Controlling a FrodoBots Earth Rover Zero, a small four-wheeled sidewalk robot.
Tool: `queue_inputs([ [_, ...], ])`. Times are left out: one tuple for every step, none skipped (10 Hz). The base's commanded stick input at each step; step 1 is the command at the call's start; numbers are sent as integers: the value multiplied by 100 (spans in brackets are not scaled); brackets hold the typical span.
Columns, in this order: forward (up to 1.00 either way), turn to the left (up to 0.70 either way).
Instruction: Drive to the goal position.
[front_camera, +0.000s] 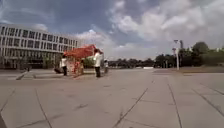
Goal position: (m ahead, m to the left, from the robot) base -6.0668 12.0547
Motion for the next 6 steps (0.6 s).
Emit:
queue_inputs([
  [0,-3],
  [0,-5],
  [0,-6],
  [0,-28],
  [0,-78],
  [0,-100],
])
